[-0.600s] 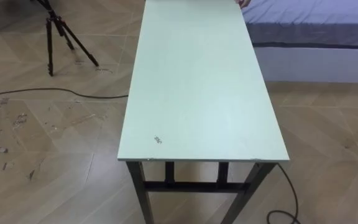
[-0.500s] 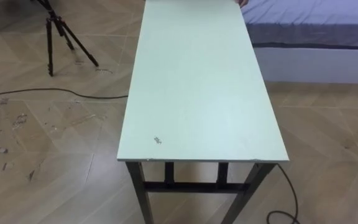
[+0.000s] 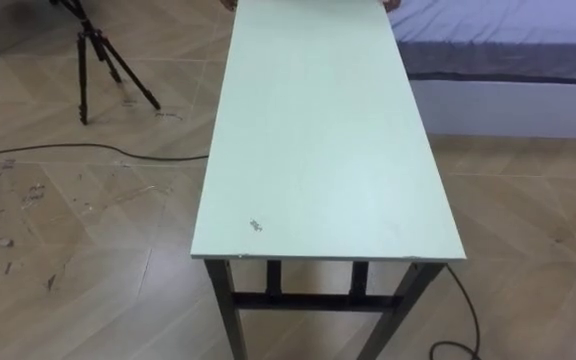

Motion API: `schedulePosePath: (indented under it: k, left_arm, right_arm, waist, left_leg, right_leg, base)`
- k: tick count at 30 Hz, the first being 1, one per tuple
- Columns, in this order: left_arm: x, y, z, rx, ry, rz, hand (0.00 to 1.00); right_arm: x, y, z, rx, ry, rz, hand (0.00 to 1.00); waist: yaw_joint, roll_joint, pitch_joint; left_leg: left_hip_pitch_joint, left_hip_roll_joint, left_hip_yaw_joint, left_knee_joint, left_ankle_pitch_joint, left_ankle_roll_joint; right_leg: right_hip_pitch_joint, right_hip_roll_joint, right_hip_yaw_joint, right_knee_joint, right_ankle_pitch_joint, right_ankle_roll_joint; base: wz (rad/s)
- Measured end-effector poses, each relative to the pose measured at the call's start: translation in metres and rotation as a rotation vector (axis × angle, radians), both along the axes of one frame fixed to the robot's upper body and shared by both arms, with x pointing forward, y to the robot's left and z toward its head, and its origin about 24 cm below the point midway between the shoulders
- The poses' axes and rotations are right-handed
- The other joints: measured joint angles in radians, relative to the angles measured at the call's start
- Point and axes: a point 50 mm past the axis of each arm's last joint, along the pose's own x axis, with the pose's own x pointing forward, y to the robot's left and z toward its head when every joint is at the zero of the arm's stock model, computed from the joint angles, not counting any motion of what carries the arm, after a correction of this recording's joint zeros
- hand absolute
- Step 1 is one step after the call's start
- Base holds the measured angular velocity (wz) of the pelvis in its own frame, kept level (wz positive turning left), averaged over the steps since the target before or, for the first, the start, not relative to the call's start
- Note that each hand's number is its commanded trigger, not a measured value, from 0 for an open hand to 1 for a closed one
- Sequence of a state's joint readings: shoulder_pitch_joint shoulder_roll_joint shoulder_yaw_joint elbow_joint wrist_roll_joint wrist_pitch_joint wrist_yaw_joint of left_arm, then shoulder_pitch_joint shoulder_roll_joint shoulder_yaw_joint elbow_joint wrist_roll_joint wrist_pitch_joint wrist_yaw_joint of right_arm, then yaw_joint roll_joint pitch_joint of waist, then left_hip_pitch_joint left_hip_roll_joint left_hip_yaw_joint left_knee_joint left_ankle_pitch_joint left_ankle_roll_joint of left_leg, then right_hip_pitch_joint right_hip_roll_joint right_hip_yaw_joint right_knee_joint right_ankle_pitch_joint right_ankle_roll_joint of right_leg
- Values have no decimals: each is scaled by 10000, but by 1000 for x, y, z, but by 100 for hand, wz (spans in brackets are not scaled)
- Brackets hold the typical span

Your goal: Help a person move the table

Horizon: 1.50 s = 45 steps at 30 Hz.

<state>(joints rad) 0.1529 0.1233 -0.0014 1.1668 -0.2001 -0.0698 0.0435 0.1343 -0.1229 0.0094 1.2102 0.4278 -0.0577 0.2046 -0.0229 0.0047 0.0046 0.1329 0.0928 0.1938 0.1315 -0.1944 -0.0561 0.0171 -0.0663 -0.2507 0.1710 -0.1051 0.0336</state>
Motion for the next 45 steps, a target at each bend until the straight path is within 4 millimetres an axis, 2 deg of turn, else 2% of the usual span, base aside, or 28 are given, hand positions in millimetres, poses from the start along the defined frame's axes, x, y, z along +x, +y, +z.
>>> schedulePosePath:
  k: [5,7,10,15,17,20,24,25,28,30,35,39,45]
  left_arm:
    - [-3,1,0,-1425,-236,1042,0]
    - [-2,-2,0,-2262,-461,1575,0]
    - [2,-7,1,-3348,-862,2218,0]
    - [9,-19,3,-4813,-1555,2647,0]
    - [12,-19,8,-5187,-1983,2521,0]
    - [22,-29,19,-6194,-2892,2589,0]
    - [48,-59,36,-8242,-4059,2708,0]
    - [56,-69,45,-8861,-4338,2504,0]
    - [76,-91,66,-10243,-5079,2027,0]
    - [84,-98,76,-10775,-5430,1647,0]
    - [96,-100,91,-11349,-6075,1537,0]
    - [111,-100,99,-11460,-6473,1206,0]
    - [130,-97,107,-11424,-6651,1350,0]
  right_arm:
    - [2,-3,2,660,-180,0,0]
    - [9,-3,4,986,-481,189,0]
    - [16,-2,7,1325,-768,358,0]
    - [20,-5,12,1766,-1337,60,0]
    - [22,-2,18,2042,-1813,-9,0]
    - [28,4,29,2794,-2804,-543,0]
    - [43,26,47,4482,-4083,-848,0]
    - [49,36,52,5121,-4415,-768,0]
    - [60,53,60,5943,-4748,-212,0]
    - [65,60,65,6196,-4910,114,0]
    - [80,68,76,6741,-5480,349,0]
    - [107,70,88,6760,-6220,682,0]
    - [130,70,102,6743,-6827,616,0]
  waist:
    - [33,19,-21]
    - [21,38,-57]
    - [28,66,-55]
    - [12,189,-89]
    - [4,241,-71]
    - [7,287,-29]
    - [-63,219,0]
    - [-152,246,-37]
    - [-245,218,-31]
    - [-267,210,-18]
    - [-293,215,-25]
    - [-305,65,96]
    - [-294,140,79]
  left_leg:
    - [-68,-1,126,47,-61,31]
    - [-179,-6,135,60,-67,39]
    - [-208,-5,173,154,-80,27]
    - [-194,-4,227,231,-82,25]
    - [-203,-1,241,295,-82,25]
    - [-286,-27,472,302,-82,25]
    - [-433,-39,555,336,-82,25]
    - [-541,-34,547,374,-81,25]
    - [-586,-16,545,395,-80,26]
    - [-584,-19,551,394,-80,26]
    - [-495,-30,556,394,-80,26]
    - [-513,-32,557,443,-80,26]
    - [-488,-27,552,483,-80,26]
  right_leg:
    - [-51,-17,-22,20,-1,21]
    - [-184,-23,-12,45,3,25]
    - [-234,-50,12,146,-29,29]
    - [-248,-57,46,165,-53,29]
    - [-251,-65,59,210,-61,16]
    - [-458,-127,152,506,-210,36]
    - [-775,-211,166,866,-350,-6]
    - [-871,-218,146,888,-361,-17]
    - [-908,-205,139,889,-346,-39]
    - [-910,-207,149,892,-346,-39]
    - [-890,-203,241,1038,-338,-50]
    - [-915,-205,233,1039,-337,-50]
    - [-866,-203,226,1032,-332,-56]
  base:
    - [0]
    - [0]
    - [-3]
    - [-1]
    - [-5]
    - [-4]
    - [0]
    - [0]
    - [2]
    - [-2]
    - [-4]
    - [0]
    - [0]
